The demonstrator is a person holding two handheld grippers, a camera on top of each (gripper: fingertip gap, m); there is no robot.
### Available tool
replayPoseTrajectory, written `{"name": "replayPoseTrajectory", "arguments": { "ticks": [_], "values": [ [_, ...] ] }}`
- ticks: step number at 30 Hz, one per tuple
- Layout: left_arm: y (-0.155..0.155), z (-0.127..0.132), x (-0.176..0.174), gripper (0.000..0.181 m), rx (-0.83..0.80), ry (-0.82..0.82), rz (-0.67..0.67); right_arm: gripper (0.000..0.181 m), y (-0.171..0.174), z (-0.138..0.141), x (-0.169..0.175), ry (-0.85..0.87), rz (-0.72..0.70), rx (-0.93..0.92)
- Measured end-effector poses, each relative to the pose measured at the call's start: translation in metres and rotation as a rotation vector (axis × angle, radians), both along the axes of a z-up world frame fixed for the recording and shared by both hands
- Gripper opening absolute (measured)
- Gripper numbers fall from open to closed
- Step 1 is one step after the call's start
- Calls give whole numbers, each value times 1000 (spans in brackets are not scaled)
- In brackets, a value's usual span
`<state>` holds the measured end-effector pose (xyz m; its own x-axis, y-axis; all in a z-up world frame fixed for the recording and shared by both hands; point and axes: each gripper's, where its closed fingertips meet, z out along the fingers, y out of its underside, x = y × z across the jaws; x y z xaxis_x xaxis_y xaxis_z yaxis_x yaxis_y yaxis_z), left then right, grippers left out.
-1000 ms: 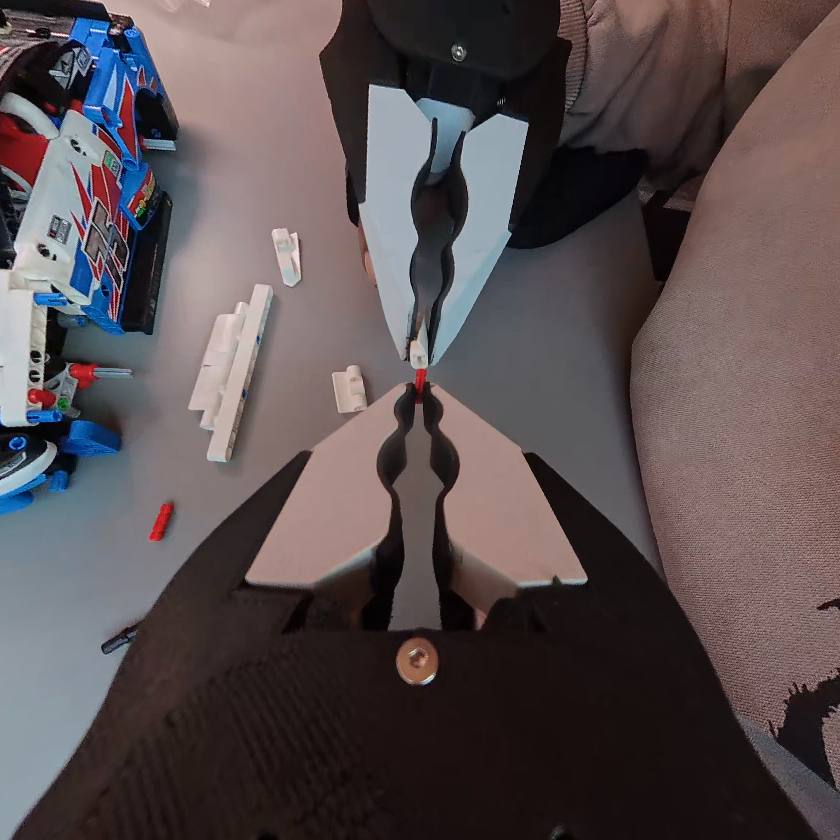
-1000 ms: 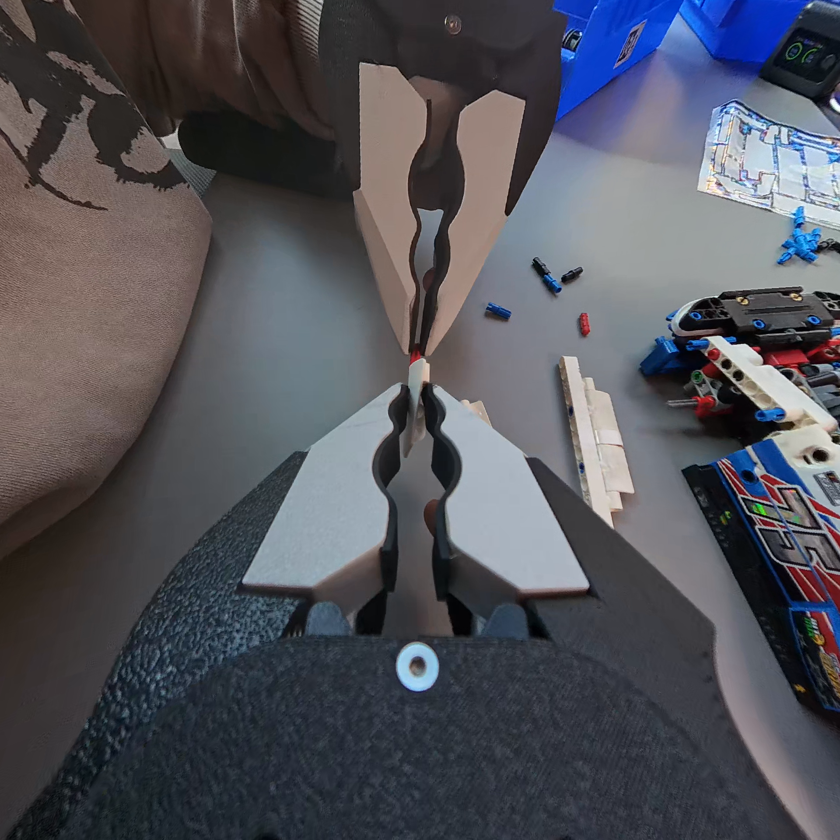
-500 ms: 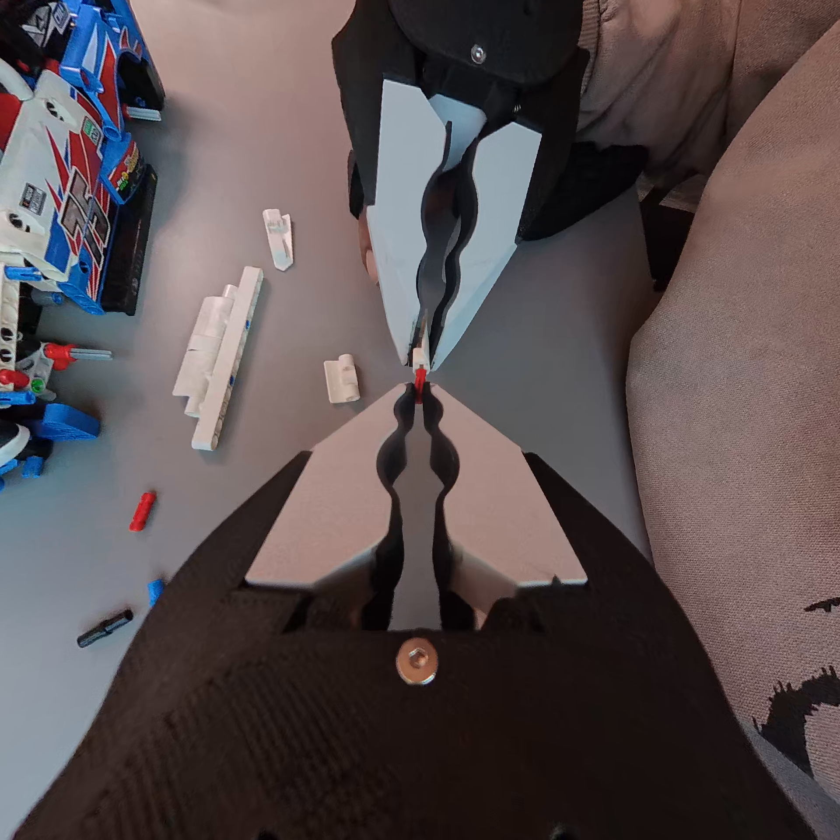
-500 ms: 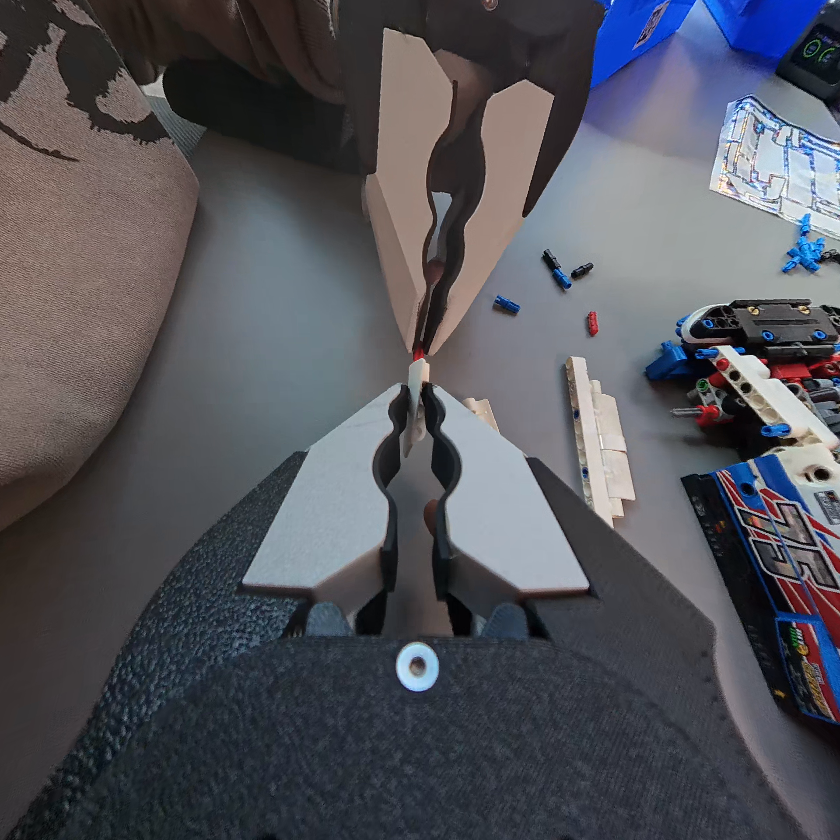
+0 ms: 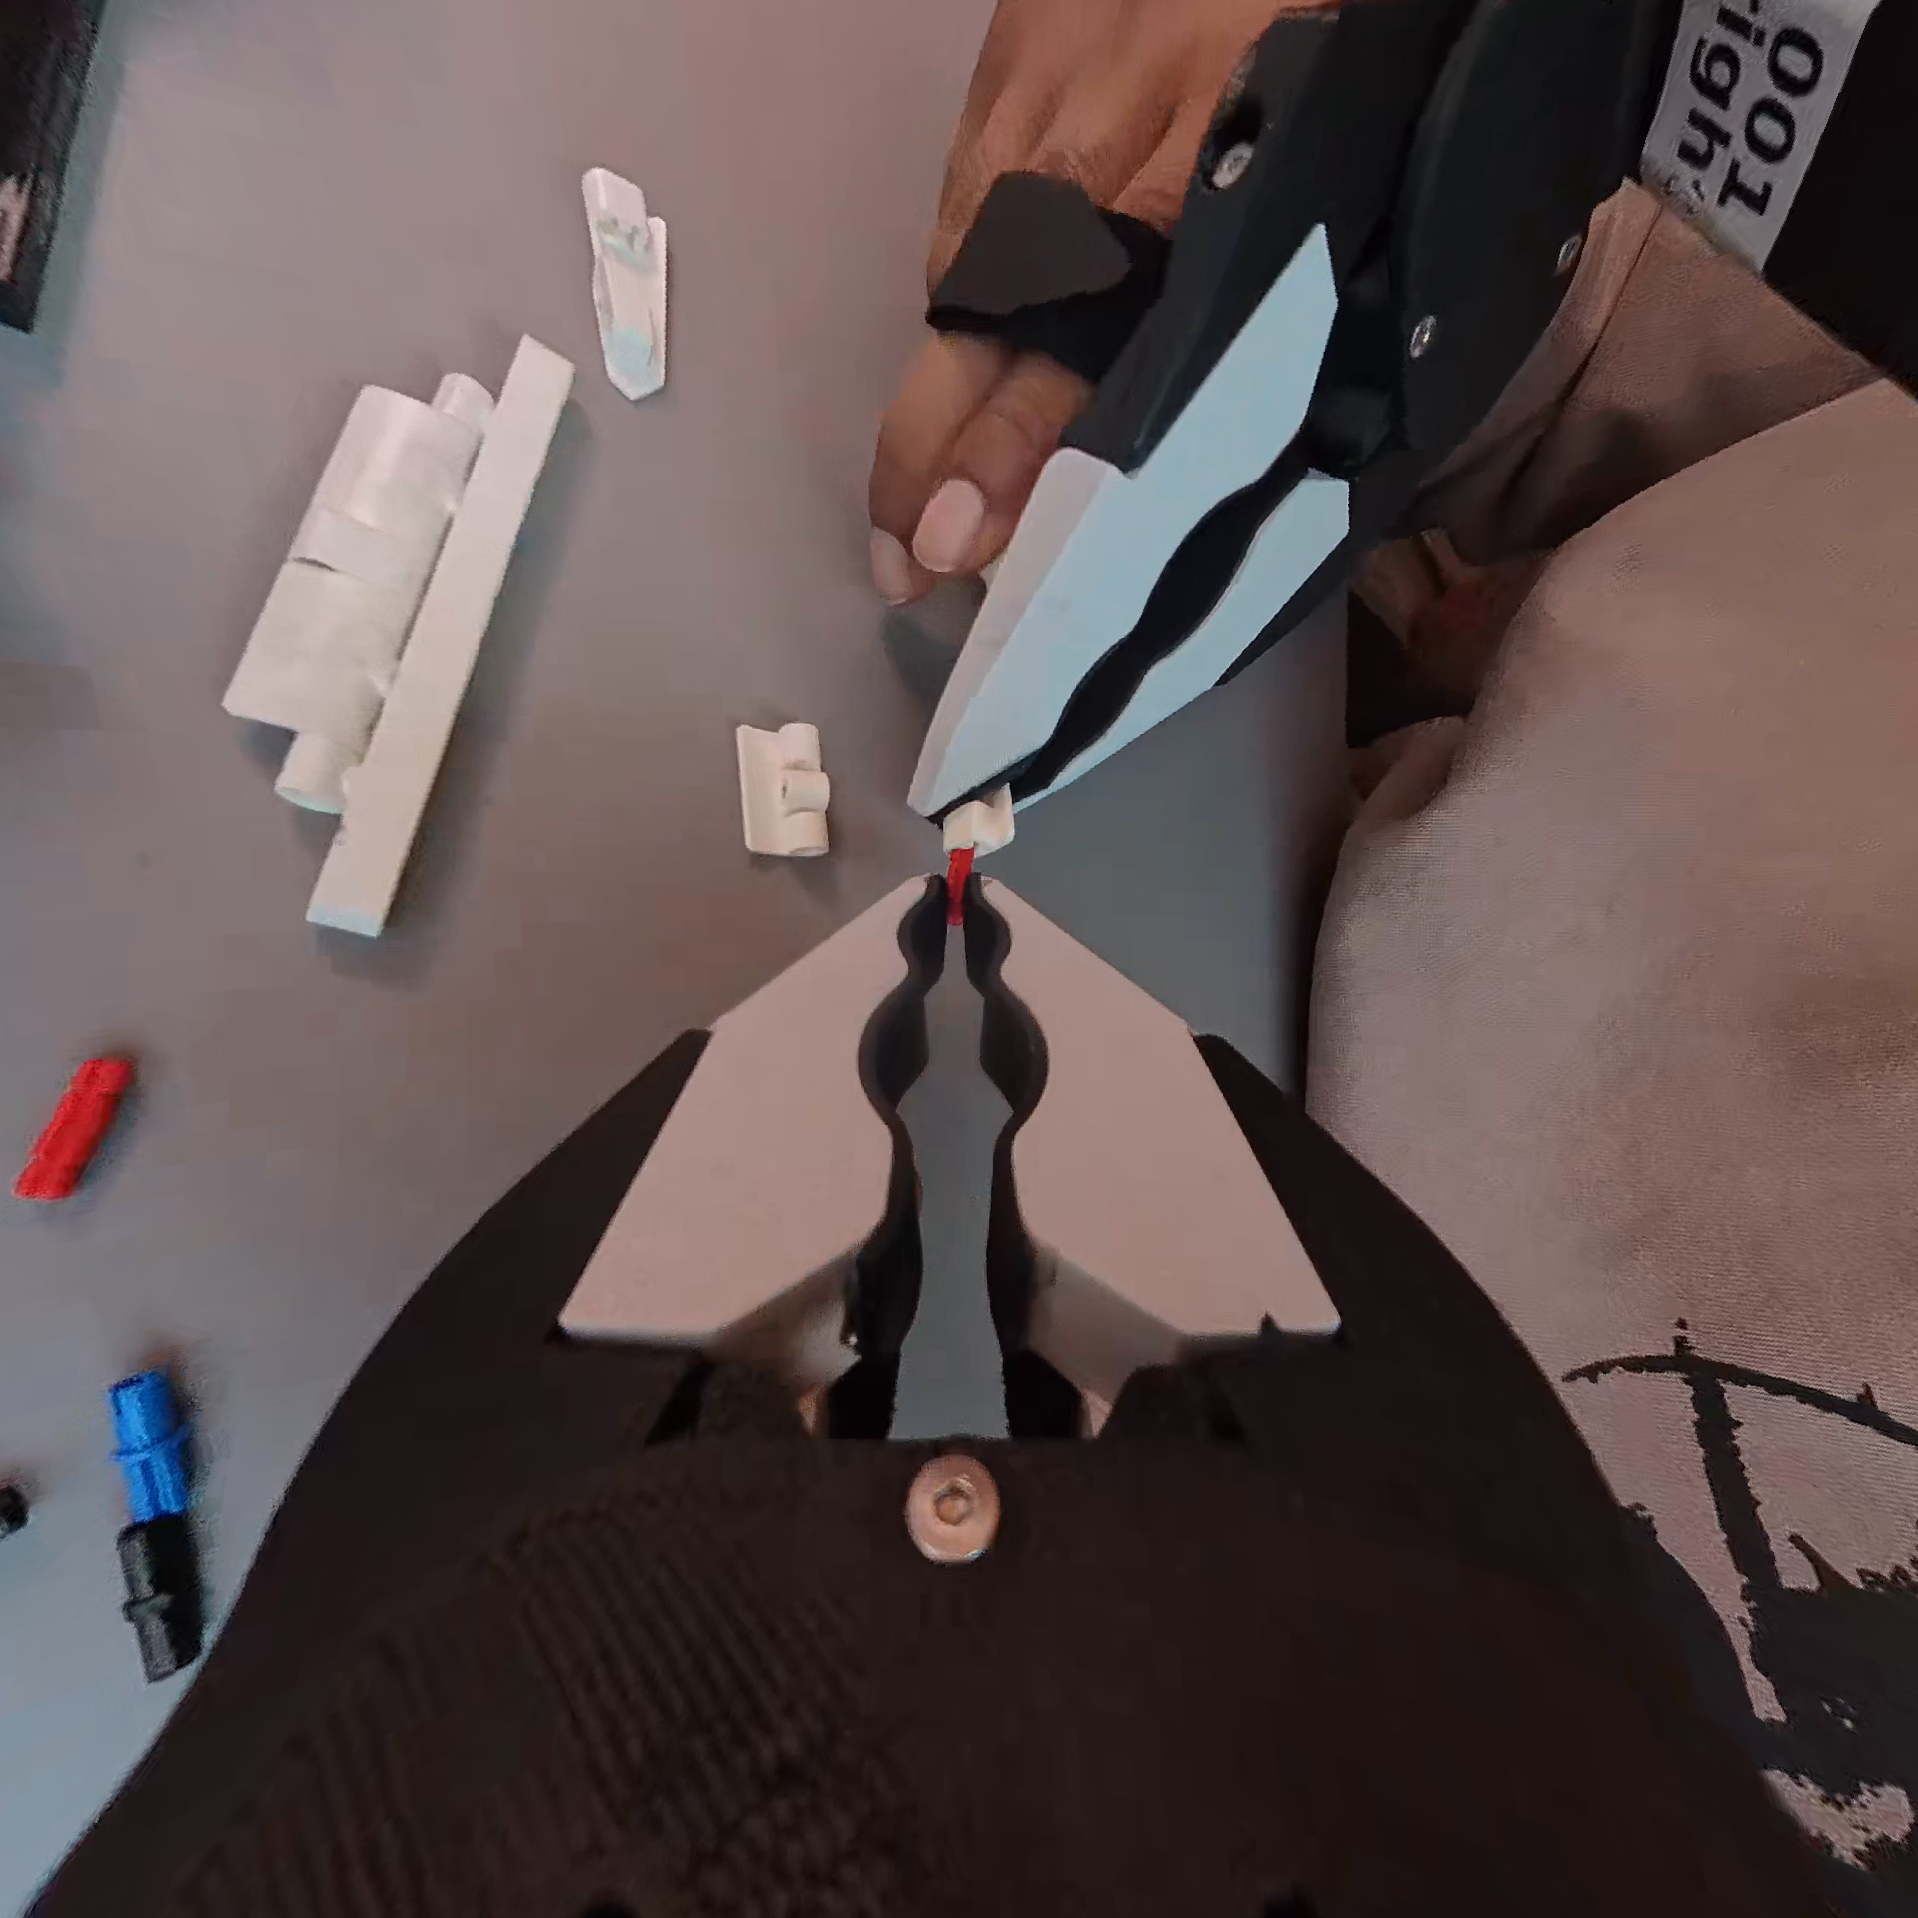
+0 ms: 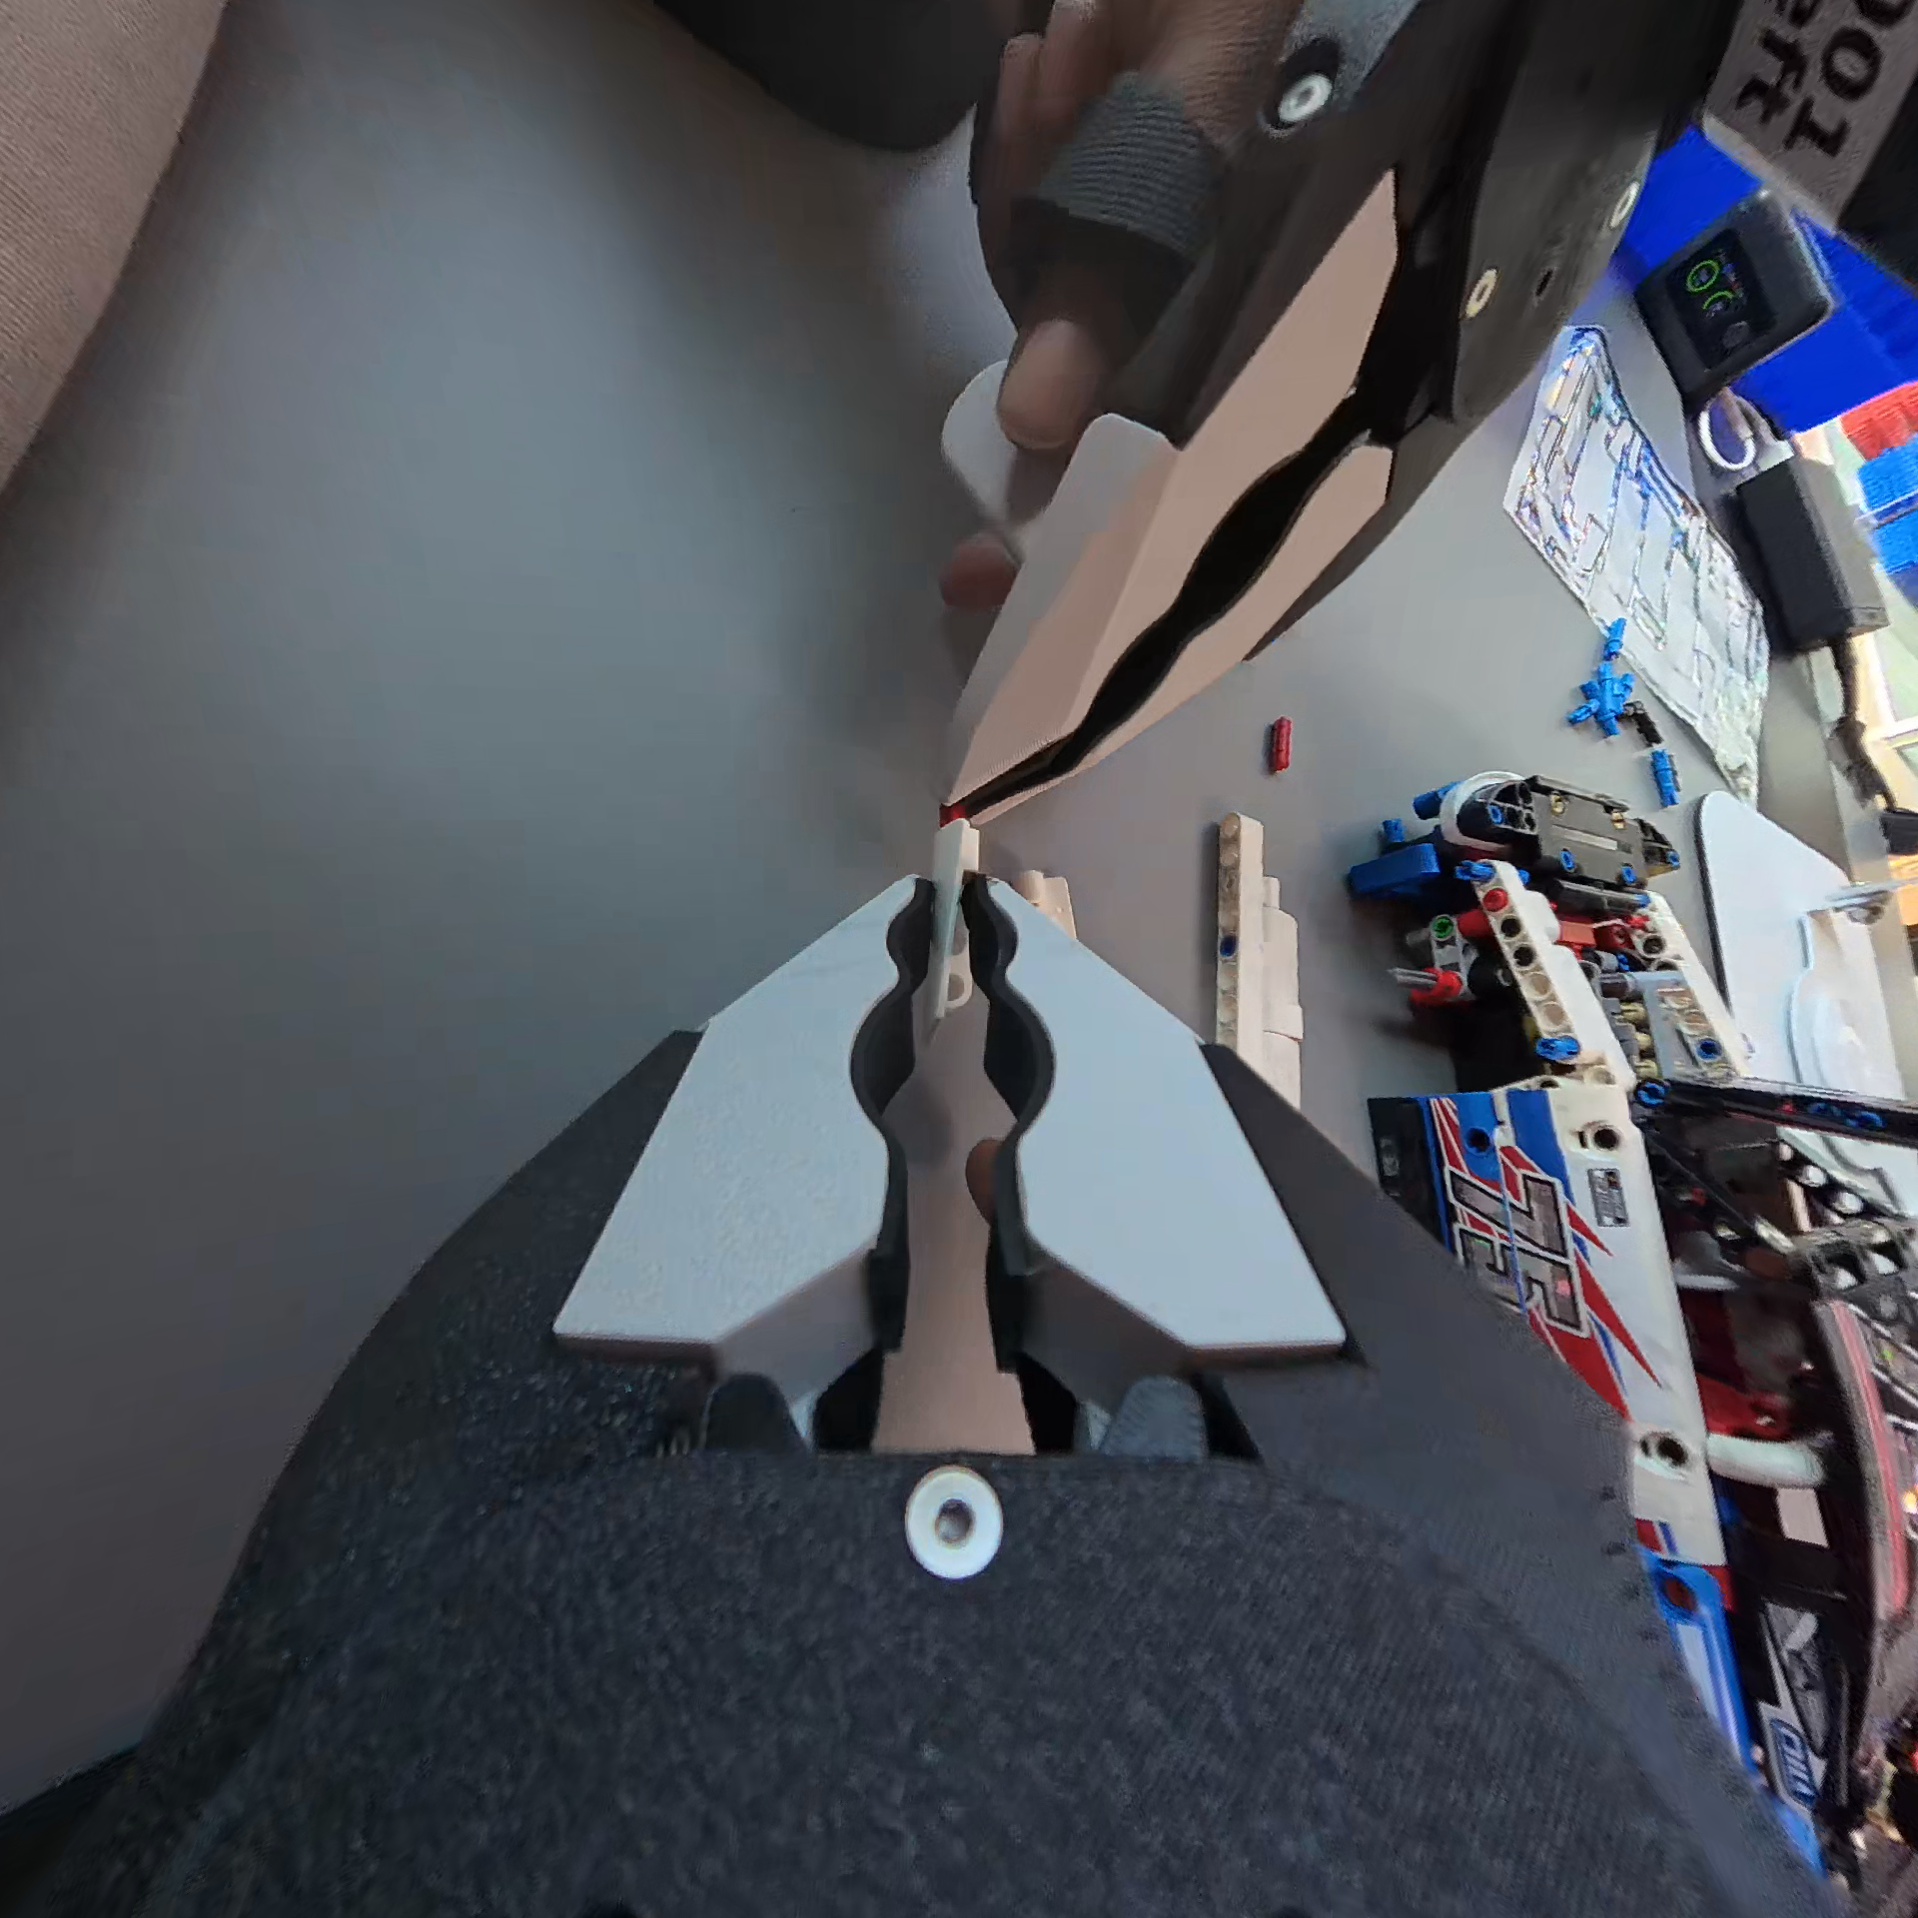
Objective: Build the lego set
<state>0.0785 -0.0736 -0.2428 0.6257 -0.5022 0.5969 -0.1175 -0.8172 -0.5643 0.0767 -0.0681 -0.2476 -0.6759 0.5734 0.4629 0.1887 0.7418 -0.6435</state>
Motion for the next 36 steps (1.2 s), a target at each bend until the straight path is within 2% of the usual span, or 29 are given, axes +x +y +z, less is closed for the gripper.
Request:
{"name": "replayPoseTrajectory", "arguments": {
  "ticks": [6,14,16,18,21,25,28,30,33,36],
  "values": [
    [2,2,-1,0,-137,-23,14,4,1,2,-2,46,-8,87],
    [10,1,-1,0,-176,-101,113,3,5,-1,-3,28,-74,132],
    [20,23,10,0,-160,-254,141,4,-14,-7,-2,-17,-43,81],
    [29,25,12,0,-63,-106,107,4,-14,0,-10,48,-52,136],
    [44,47,10,0,39,-101,125,4,-6,4,-9,23,-75,87],
    [45,50,-12,0,162,3,163,4,5,6,-2,12,-103,18],
    [29,56,-18,2,272,48,140,4,12,12,-3,0,-125,-73],
    [6,59,-16,5,325,58,85,4,17,14,-4,-4,-140,-114],
    [-30,50,-21,9,366,150,65,5,21,11,-5,-13,-156,-135],
    [-64,37,-24,13,338,201,91,4,19,10,-6,-19,-152,-148]
  ]
}}
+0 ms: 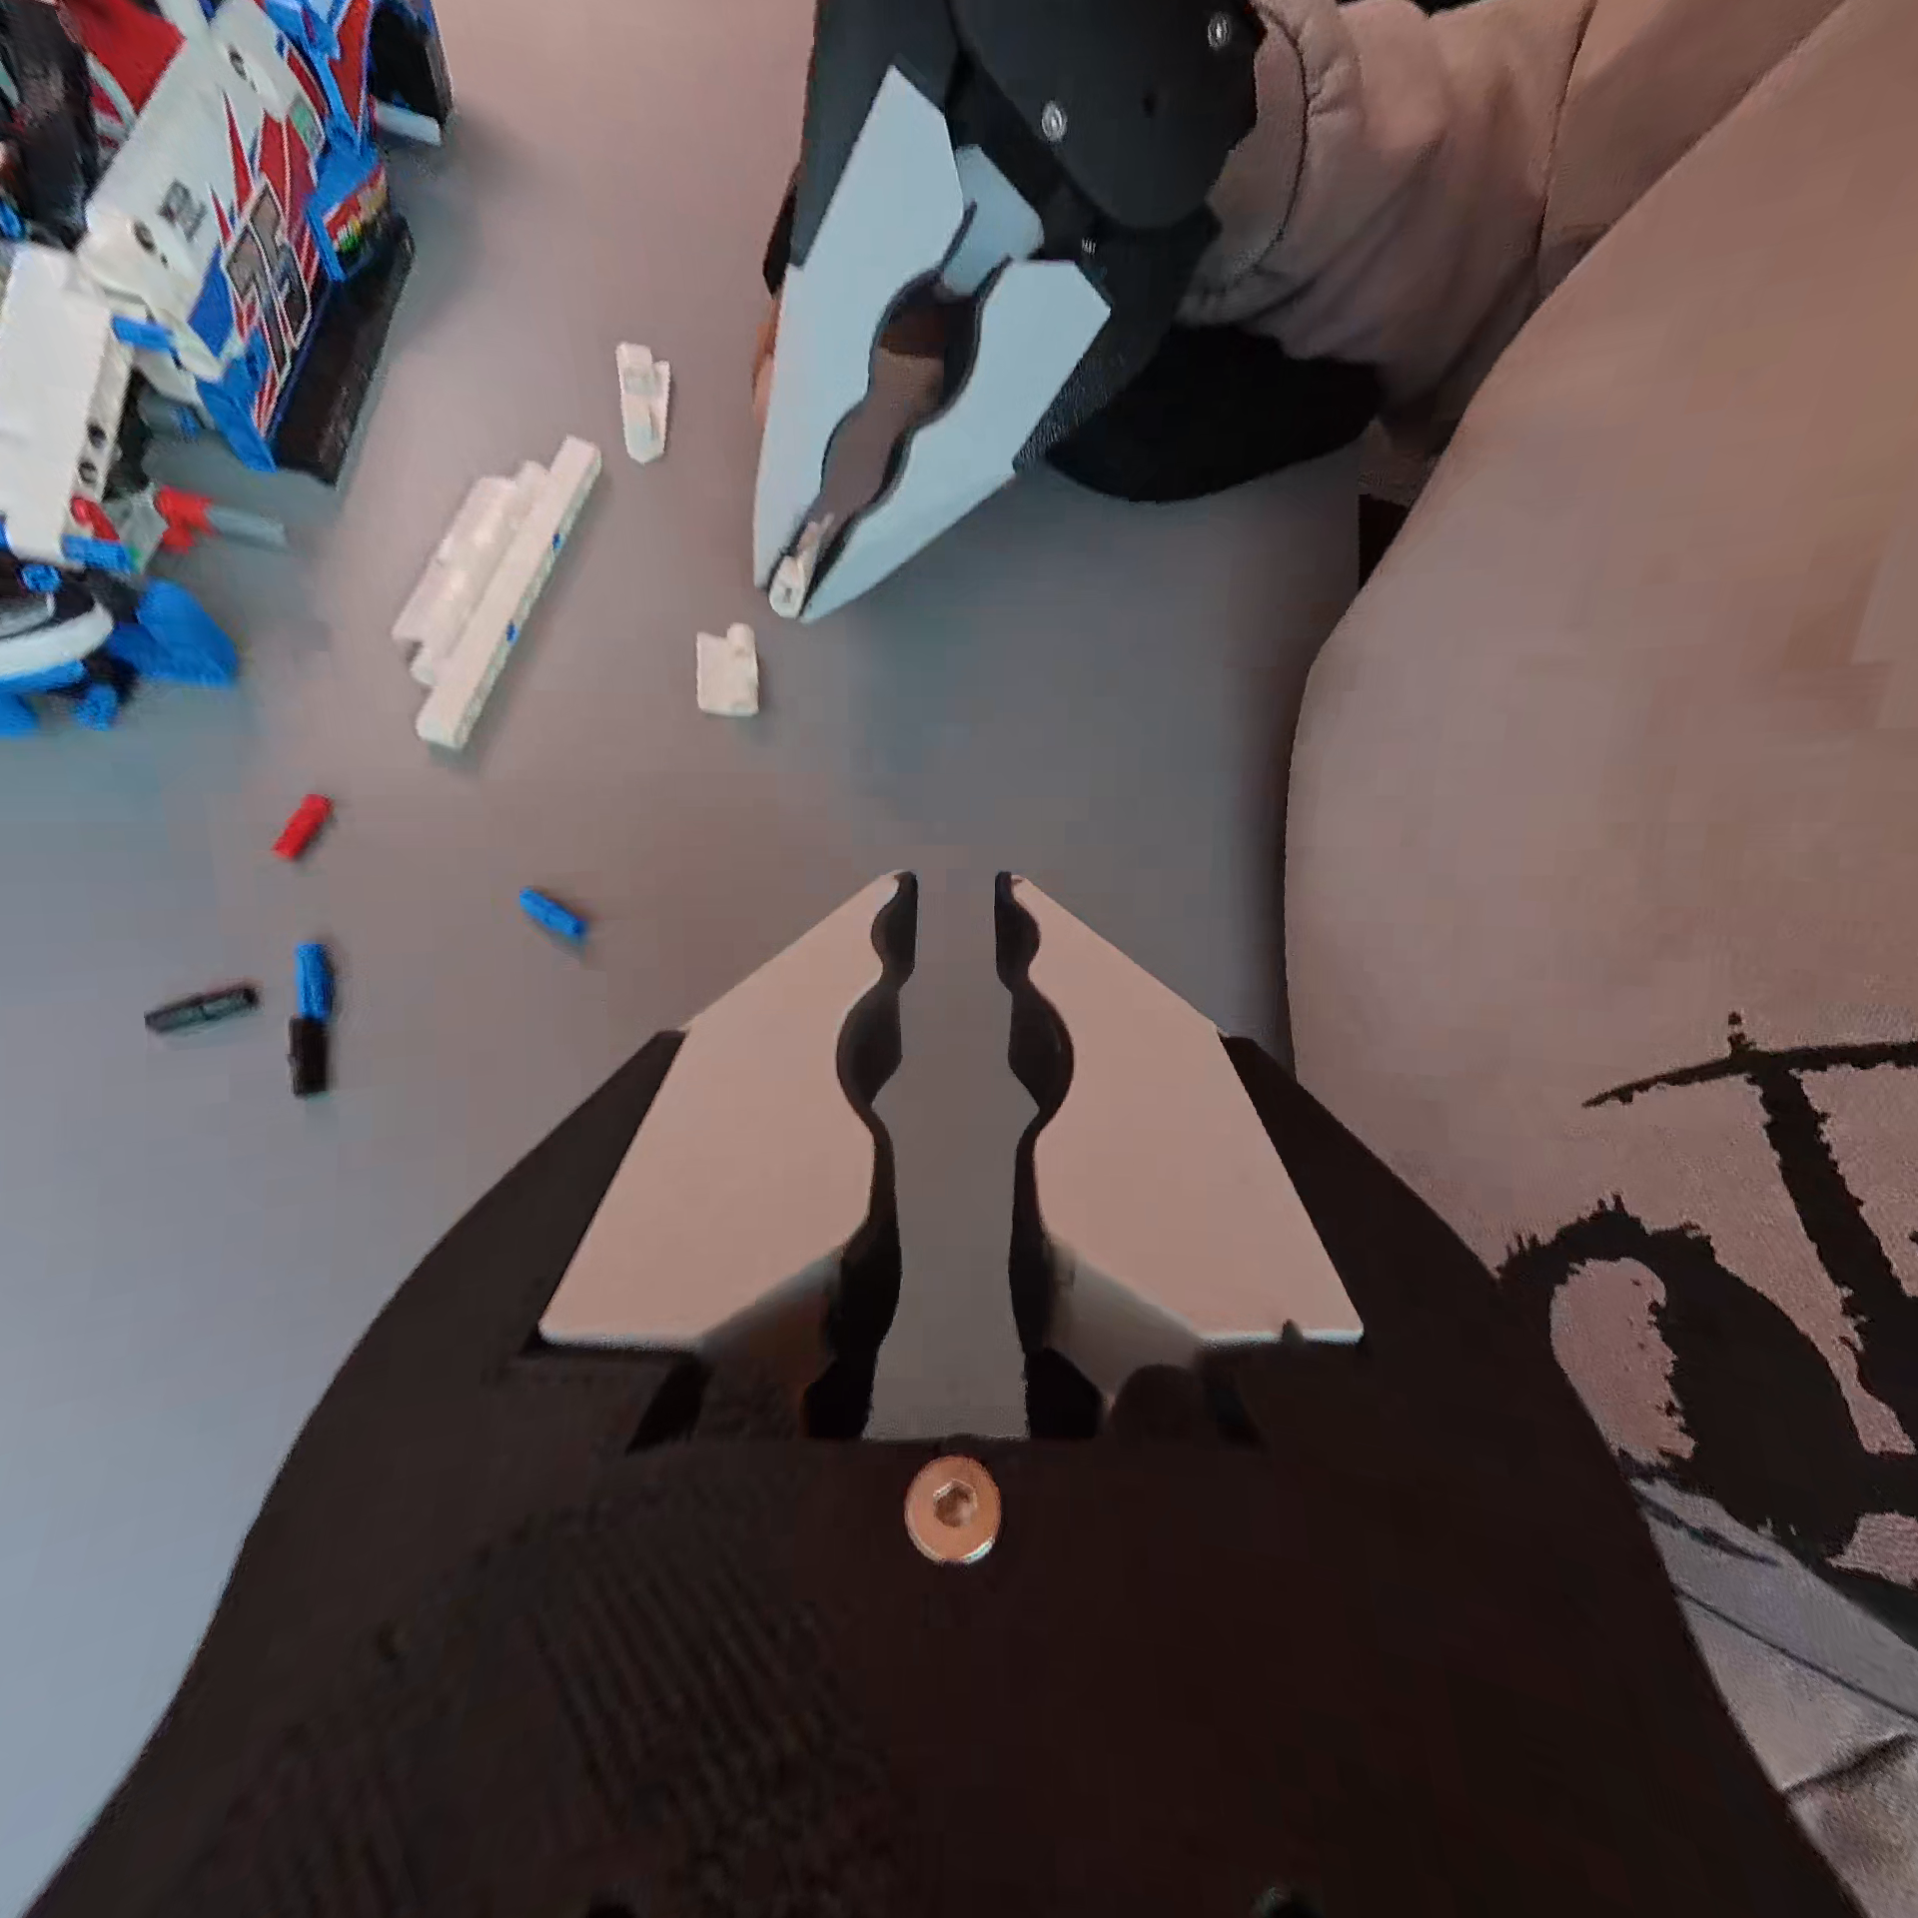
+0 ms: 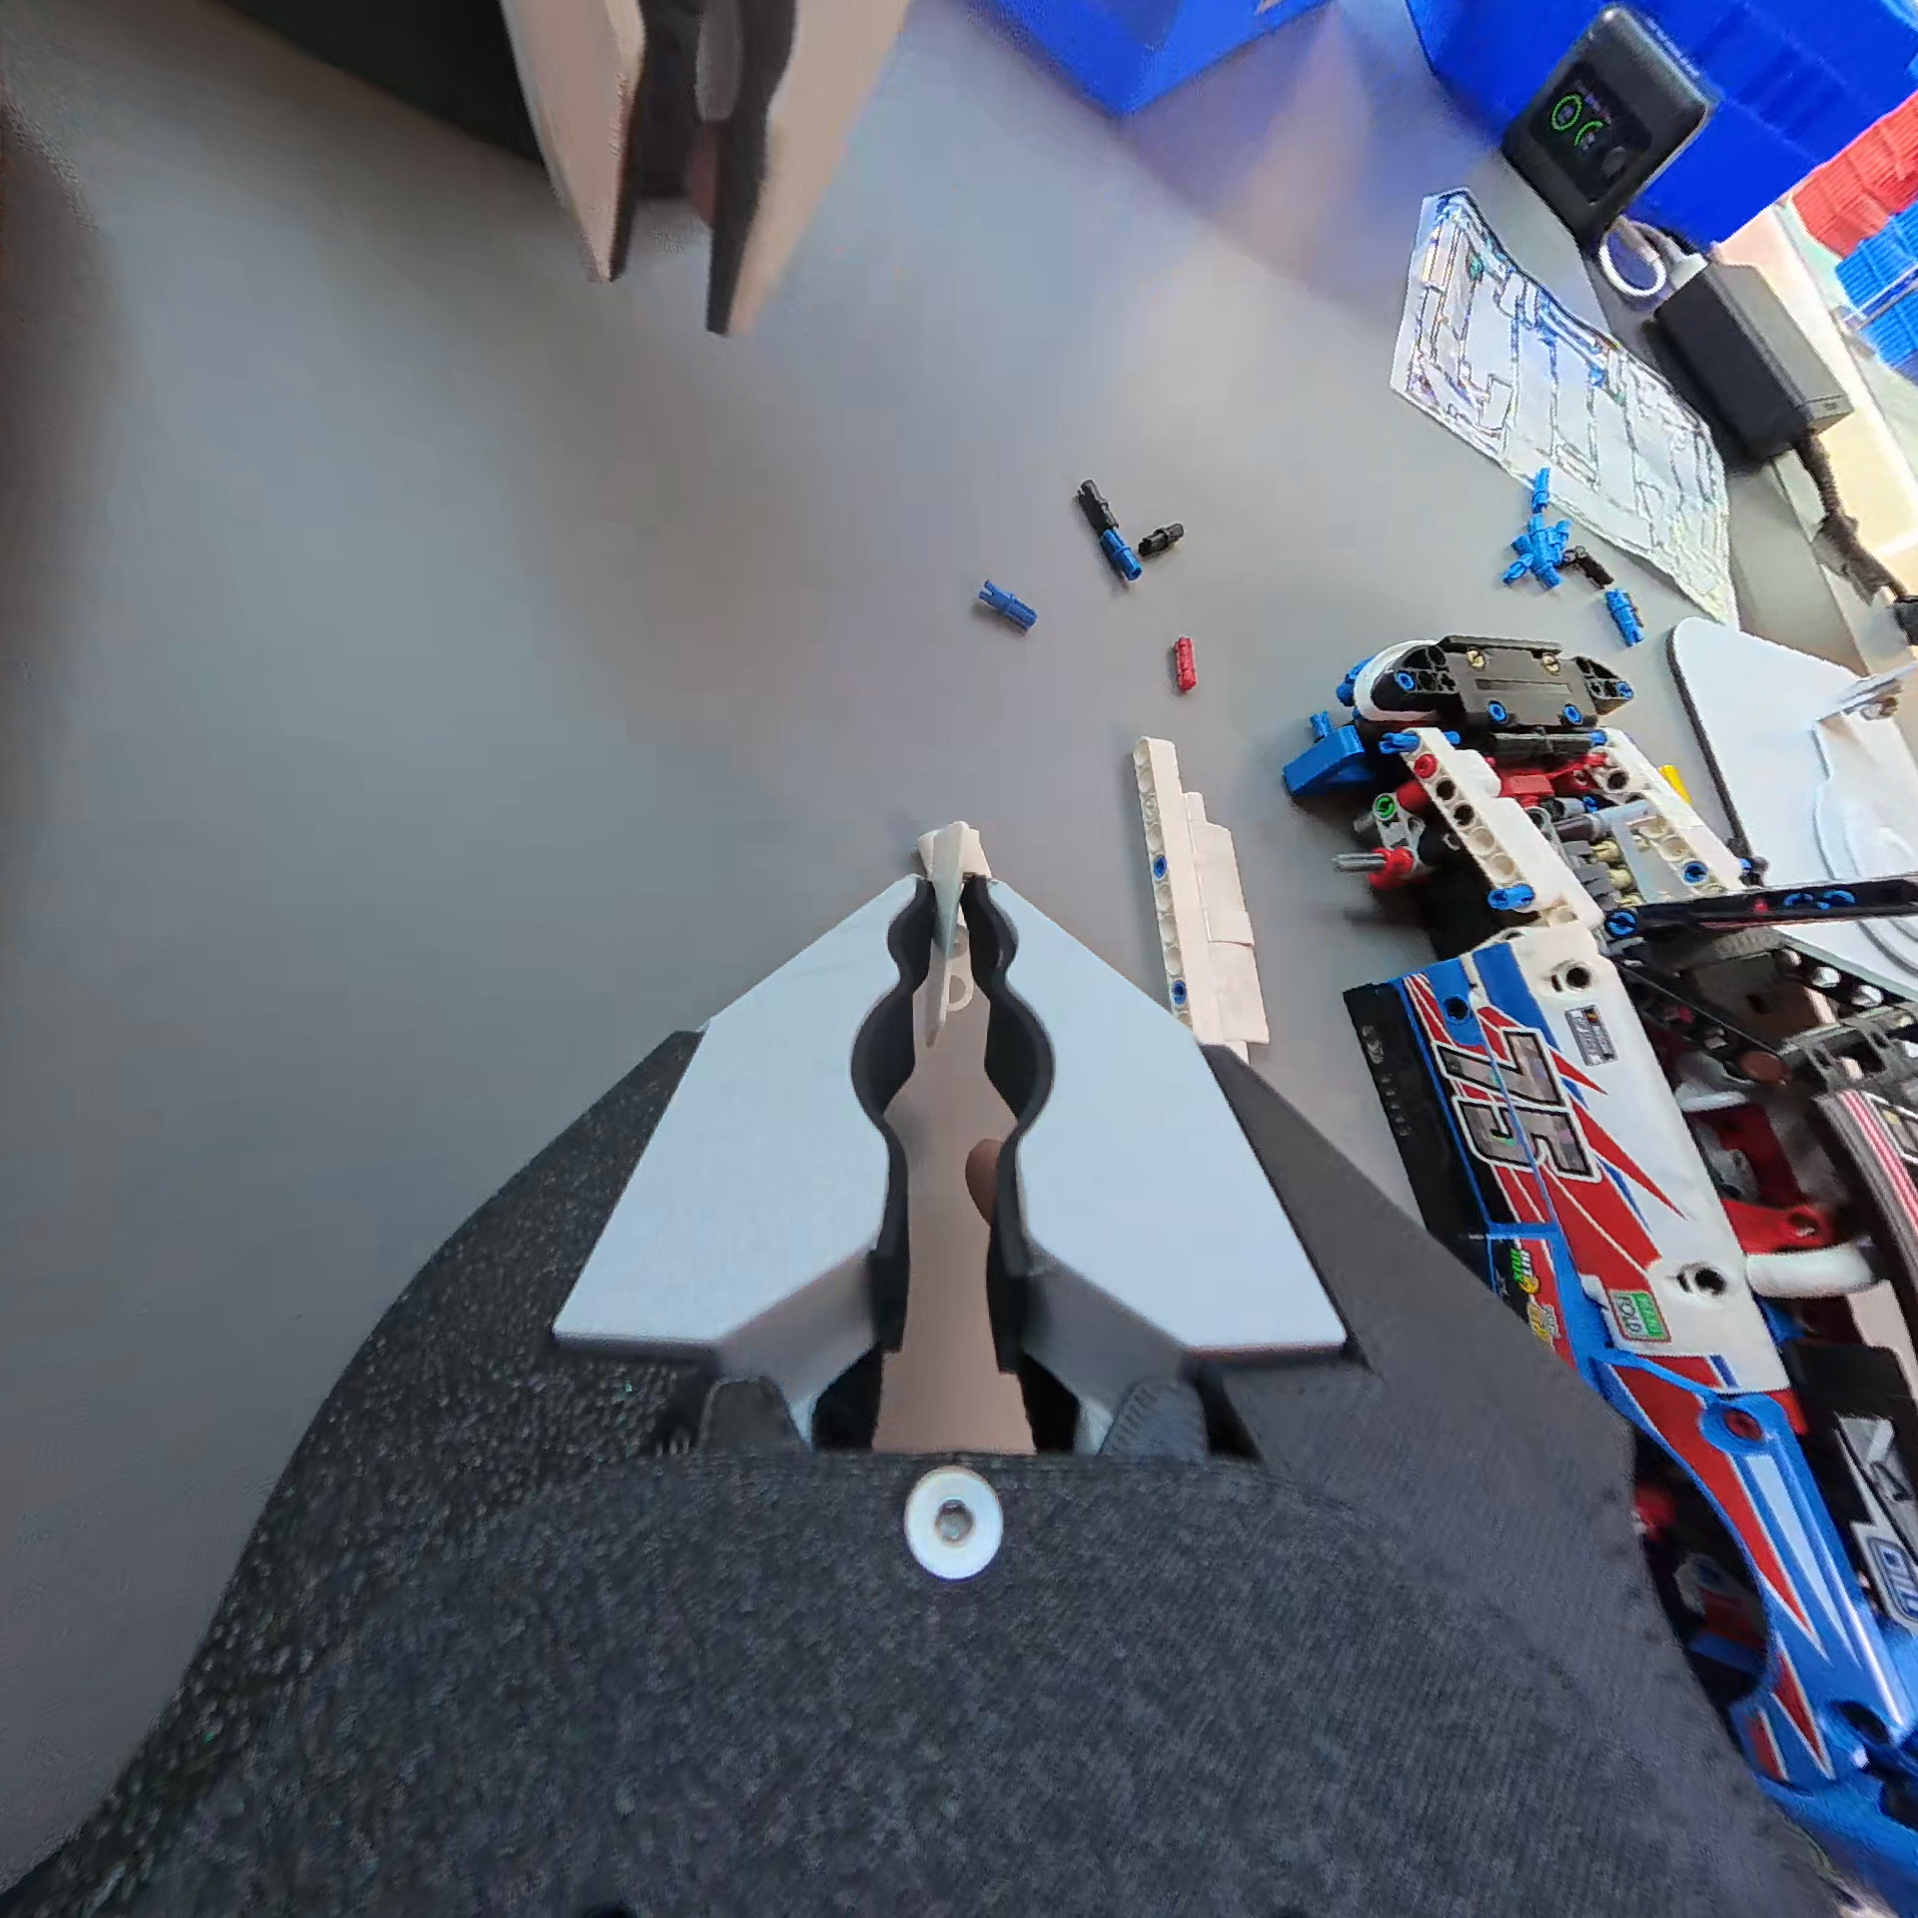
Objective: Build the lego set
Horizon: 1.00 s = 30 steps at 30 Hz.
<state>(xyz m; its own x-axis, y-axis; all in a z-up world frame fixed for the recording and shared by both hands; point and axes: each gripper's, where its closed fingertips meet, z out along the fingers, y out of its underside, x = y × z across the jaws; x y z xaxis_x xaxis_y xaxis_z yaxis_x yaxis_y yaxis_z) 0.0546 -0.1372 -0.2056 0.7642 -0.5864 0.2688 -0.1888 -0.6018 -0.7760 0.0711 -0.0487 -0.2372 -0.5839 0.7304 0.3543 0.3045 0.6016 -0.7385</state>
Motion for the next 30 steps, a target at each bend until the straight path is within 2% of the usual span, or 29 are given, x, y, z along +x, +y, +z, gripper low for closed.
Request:
{"name": "replayPoseTrajectory", "arguments": {
  "ticks": [5,9,19,22,30],
  "values": [
    [-35,-8,-1,14,-15,12,101,4,0,0,-1,7,-11,3],
    [-54,-10,5,16,-6,33,125,5,0,4,-3,26,-23,-15],
    [-93,-26,40,18,2,165,33,4,3,7,-4,56,-41,3],
    [-99,-25,56,18,28,150,-11,4,3,6,-4,58,-44,5],
    [-103,-40,74,18,101,273,-47,5,4,5,-4,56,-47,12]
  ]
}}
